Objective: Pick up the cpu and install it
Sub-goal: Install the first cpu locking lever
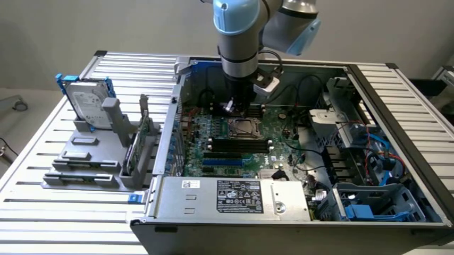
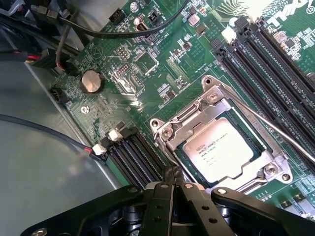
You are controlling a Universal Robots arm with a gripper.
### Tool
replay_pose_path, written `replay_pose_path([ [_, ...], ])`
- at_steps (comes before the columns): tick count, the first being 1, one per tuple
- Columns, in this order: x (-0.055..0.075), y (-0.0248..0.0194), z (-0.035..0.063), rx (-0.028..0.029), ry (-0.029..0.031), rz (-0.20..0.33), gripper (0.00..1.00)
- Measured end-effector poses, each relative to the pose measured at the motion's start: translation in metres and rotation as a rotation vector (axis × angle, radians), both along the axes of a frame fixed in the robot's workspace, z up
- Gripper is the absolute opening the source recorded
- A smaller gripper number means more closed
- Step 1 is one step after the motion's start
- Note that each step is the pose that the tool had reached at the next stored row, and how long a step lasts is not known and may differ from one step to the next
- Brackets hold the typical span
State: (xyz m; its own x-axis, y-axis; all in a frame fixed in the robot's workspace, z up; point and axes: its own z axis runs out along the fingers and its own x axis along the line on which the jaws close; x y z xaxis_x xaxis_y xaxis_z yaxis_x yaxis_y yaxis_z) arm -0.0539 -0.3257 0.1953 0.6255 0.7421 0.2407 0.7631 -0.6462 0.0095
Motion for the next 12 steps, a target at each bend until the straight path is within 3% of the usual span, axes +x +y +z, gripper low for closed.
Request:
replay_pose_path([
  [12, 0.0077, -0.0009, -0.0005, 0.0001, 0.0032, 0.0, 0.11],
])
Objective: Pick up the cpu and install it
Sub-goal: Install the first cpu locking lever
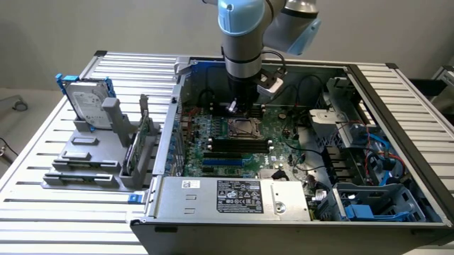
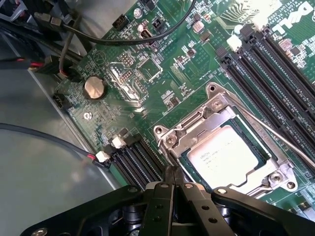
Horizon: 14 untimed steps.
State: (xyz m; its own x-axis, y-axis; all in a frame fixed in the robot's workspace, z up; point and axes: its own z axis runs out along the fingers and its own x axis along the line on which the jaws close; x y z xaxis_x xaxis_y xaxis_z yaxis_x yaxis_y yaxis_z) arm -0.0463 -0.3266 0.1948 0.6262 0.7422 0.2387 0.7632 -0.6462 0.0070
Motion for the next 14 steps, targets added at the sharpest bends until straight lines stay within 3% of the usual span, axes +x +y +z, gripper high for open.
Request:
replay_pose_path([
  [14, 0.0025, 0.0, -0.0012, 0.0017, 0.0033, 0.0, 0.11],
])
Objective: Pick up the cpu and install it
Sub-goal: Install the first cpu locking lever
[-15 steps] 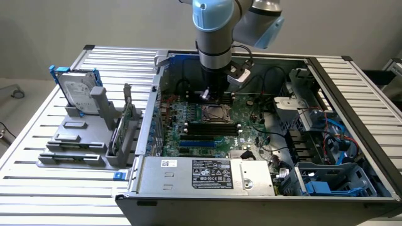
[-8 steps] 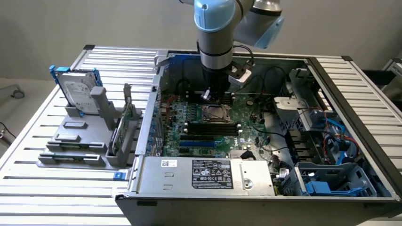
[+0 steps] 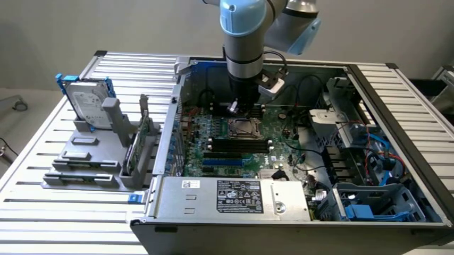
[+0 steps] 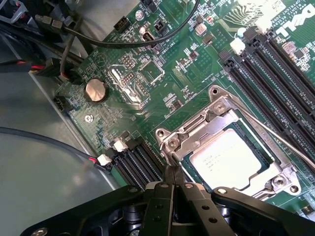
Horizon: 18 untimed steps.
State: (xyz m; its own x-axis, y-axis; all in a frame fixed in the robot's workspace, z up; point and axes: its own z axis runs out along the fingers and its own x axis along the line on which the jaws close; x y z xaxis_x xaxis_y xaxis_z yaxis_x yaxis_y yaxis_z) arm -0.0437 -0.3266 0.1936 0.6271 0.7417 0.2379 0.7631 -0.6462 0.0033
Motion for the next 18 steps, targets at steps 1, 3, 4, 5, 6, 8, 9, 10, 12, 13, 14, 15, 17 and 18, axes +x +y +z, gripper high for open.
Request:
replay_pose_path([
  [1, 0.0, 0.0, 0.0002, 0.0009, 0.0008, 0.0, 0.11],
  [3, 0.0, 0.0001, 0.0014, 0.0032, 0.0031, 0.0, 0.11],
  [4, 0.0, 0.0002, 0.0026, 0.0042, 0.0048, 0.0, 0.11],
  [5, 0.0, 0.0001, 0.0043, 0.0039, 0.0069, 0.0, 0.11],
  [6, 0.0, -0.0001, 0.0063, 0.004, 0.0087, 0.0, 0.11],
  [8, 0.0, -0.0012, 0.0104, 0.0038, 0.0115, 0.0, 0.11],
  [9, 0.0, -0.0023, 0.0124, 0.004, 0.0123, 0.0, 0.11],
  [10, 0.0, -0.004, 0.0138, 0.004, 0.0131, 0.0, 0.11],
  [12, -0.001, -0.009, 0.0158, 0.0039, 0.0138, 0.0, 0.11],
  [13, -0.001, -0.0122, 0.0165, 0.0038, 0.014, 0.0, 0.11],
  [14, -0.002, -0.0156, 0.0172, 0.004, 0.0145, 0.0, 0.11],
  [15, -0.002, -0.0181, 0.018, 0.0039, 0.0156, 0.0, 0.11],
  [17, -0.003, -0.0216, 0.0202, 0.0044, 0.0179, 0.0, 0.11],
  [18, -0.004, -0.0234, 0.0214, 0.0049, 0.019, 0.0, 0.11],
])
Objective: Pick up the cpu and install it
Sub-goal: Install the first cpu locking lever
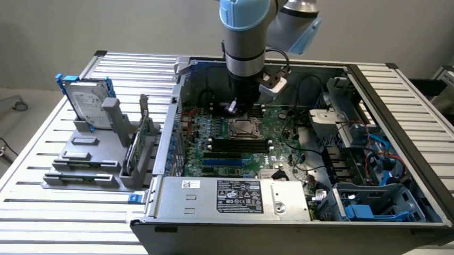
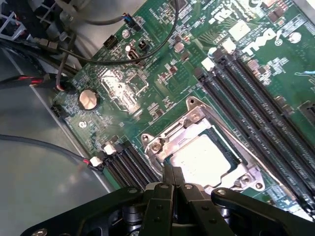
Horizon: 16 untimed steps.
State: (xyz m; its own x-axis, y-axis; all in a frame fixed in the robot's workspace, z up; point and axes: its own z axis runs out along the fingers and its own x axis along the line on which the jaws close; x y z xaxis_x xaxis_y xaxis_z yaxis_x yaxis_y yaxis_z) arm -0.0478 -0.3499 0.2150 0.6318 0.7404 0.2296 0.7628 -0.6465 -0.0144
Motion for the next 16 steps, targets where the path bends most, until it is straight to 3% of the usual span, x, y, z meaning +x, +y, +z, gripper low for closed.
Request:
replay_pose_path([
  [9, -0.011, -0.0172, 0.0097, 0.0004, 0.003, 0.0, 0.11],
  [16, -0.018, -0.0329, 0.022, 0.0004, 0.0033, 0.0, 0.11],
])
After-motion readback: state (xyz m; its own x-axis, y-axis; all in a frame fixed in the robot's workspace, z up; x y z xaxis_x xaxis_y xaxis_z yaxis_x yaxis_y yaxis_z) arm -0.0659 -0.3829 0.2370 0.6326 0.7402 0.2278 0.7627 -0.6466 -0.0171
